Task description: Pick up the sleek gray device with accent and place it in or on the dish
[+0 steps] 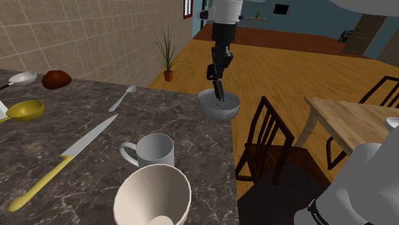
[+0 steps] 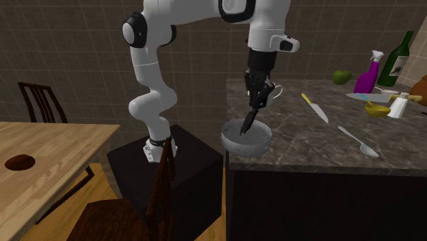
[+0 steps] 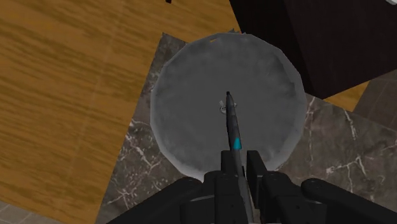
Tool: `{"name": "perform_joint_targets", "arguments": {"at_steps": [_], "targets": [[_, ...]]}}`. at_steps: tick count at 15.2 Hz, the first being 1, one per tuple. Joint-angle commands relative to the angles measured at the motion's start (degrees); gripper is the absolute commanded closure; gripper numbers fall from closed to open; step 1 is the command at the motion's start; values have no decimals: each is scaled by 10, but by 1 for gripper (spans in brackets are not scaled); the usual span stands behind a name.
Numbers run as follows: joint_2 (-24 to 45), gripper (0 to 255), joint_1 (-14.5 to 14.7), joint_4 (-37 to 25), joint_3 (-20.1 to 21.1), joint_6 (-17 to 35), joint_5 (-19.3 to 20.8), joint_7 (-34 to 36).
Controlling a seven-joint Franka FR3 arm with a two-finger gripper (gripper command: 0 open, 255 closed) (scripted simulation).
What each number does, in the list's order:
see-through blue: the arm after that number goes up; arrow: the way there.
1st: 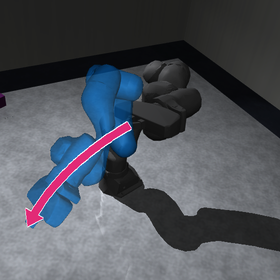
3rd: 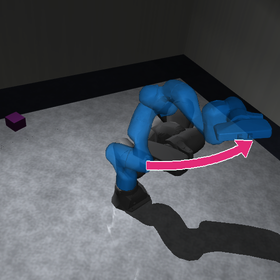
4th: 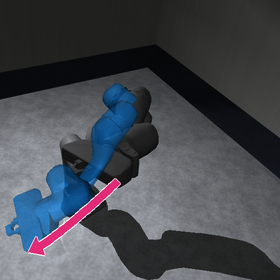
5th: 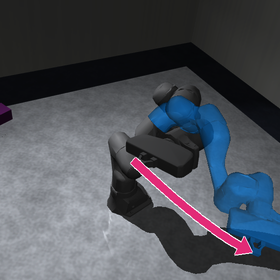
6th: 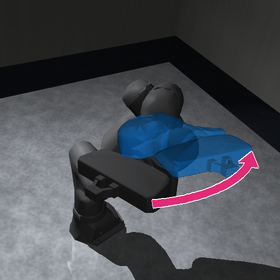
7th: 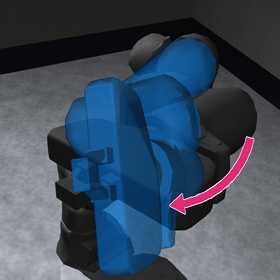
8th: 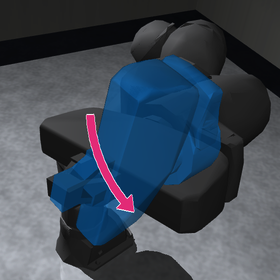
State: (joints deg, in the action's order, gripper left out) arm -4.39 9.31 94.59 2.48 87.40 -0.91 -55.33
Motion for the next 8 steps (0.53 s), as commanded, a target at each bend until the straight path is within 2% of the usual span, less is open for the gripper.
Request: {"name": "perform_joint_targets", "arguments": {"at_steps": [1, 8], "targets": [[-5, 255, 0, 22, 0, 17, 0, -1], [-13, 255, 0, 86, 0, 73, -1, -1]]}}
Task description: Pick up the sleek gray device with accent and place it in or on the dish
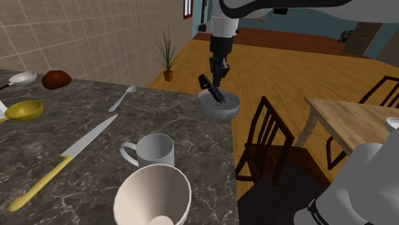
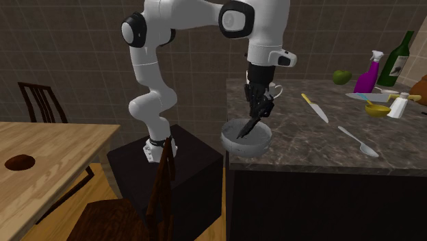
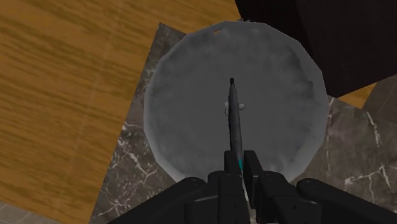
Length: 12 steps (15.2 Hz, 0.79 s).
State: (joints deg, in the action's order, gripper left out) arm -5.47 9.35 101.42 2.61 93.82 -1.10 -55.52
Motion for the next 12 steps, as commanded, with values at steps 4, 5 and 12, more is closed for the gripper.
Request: {"name": "perform_joint_targets", "arguments": {"at_steps": [4, 5, 12], "targets": [[-4, 255, -1, 37, 0, 27, 1, 0], [-4, 255, -2, 37, 0, 27, 1, 0], [-5, 0, -3, 40, 0, 28, 1, -1]]}}
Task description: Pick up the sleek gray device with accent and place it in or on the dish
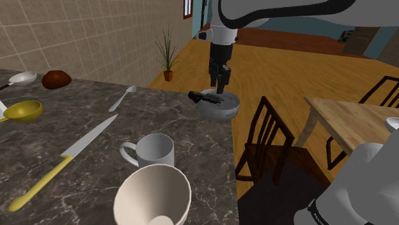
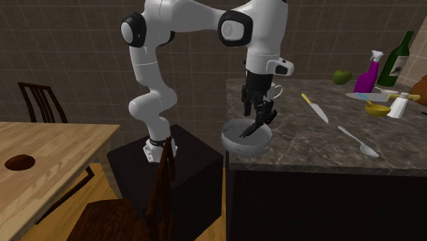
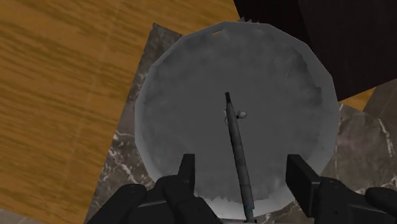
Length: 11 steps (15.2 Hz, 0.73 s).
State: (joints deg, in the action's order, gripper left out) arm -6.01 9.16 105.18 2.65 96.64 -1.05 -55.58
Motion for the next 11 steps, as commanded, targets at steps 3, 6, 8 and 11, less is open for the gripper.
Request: {"name": "perform_joint_targets", "arguments": {"at_steps": [3, 6, 8, 11], "targets": [[0, 0, -1, 2, -1, 0, 0, -1], [8, 0, 0, -46, 0, -41, 1, 1], [16, 0, 0, -91, 0, -77, 1, 1], [16, 0, 0, -90, 0, -77, 1, 1]]}}
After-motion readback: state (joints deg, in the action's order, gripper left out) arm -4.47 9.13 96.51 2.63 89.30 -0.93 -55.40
